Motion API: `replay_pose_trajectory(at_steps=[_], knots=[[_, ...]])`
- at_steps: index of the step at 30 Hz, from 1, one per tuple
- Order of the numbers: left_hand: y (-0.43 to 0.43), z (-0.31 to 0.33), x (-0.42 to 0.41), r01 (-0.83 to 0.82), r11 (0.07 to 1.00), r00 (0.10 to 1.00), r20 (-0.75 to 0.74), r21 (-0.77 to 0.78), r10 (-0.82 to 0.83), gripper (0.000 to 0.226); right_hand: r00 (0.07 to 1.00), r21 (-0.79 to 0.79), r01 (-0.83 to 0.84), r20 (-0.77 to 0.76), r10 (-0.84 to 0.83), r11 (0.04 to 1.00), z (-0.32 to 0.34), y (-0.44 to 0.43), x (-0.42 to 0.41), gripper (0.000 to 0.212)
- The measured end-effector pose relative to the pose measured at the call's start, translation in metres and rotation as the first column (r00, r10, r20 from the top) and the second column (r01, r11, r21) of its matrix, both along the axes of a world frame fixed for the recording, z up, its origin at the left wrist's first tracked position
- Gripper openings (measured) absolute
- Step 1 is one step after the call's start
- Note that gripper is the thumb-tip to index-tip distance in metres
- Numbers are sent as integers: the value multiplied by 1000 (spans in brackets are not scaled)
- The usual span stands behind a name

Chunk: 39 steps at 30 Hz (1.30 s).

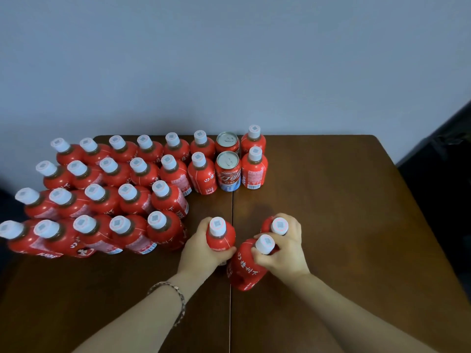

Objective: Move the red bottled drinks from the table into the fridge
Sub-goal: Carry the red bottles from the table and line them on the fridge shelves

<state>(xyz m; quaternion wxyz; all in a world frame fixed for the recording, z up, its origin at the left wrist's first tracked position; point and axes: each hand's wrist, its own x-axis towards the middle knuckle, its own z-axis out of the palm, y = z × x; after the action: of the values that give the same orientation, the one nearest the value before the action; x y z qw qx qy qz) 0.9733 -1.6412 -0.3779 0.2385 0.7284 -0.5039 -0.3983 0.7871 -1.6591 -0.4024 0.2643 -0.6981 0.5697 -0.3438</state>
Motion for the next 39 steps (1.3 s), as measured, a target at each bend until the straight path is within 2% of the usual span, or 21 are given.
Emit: replay_pose_trajectory(at_steps=[4, 8, 11, 13, 18, 21, 25, 30, 32, 36, 38, 39], knots=[[-4, 30, -7, 45, 998, 997, 71, -39, -42, 80, 995, -19, 57, -80, -58, 998, 23, 17, -11, 34], [-6, 70, -11, 231, 971, 961, 173, -57, -218, 84, 969, -42, 188, -154, -192, 981, 69, 38, -26, 40], [1, 99, -18, 348, 933, 919, 233, -94, -319, 83, 927, -40, 319, -193, -321, 947, 108, 58, -33, 32], [7, 120, -25, 436, 889, 878, 280, -137, -388, 82, 882, -56, 417, -215, -419, 907, 131, 76, -40, 28], [40, 168, -64, 702, 696, 688, 397, -151, -608, 78, 731, -98, 651, -183, -657, 752, 174, 146, -71, 33], [68, 190, -108, 818, 561, 559, 402, -126, -725, 78, 605, -164, 767, -133, -785, 620, 191, 200, -97, 33], [130, 215, -191, 931, 322, 365, 396, -171, -843, 72, 389, -219, 887, -123, -913, 407, 211, 299, -146, 38], [239, 232, -286, 970, 38, 140, 420, -242, -896, 67, 128, -241, 957, -147, -981, 161, 229, 439, -198, 36], [303, 239, -328, 963, -81, 37, 423, -258, -905, 69, 5, -230, 972, -155, -988, 41, 238, 512, -214, 29], [430, 245, -396, 930, -240, -126, 370, -279, -921, 77, -215, -249, 954, -183, -959, -166, 253, 649, -239, 26], [501, 249, -427, 905, -300, -197, 329, -301, -923, 77, -292, -253, 937, -195, -936, -240, 263, 722, -247, 28], [511, 251, -432, 904, -311, -220, 307, -292, -926, 76, -311, -259, 932, -212, -927, -253, 265, 732, -250, 32]])
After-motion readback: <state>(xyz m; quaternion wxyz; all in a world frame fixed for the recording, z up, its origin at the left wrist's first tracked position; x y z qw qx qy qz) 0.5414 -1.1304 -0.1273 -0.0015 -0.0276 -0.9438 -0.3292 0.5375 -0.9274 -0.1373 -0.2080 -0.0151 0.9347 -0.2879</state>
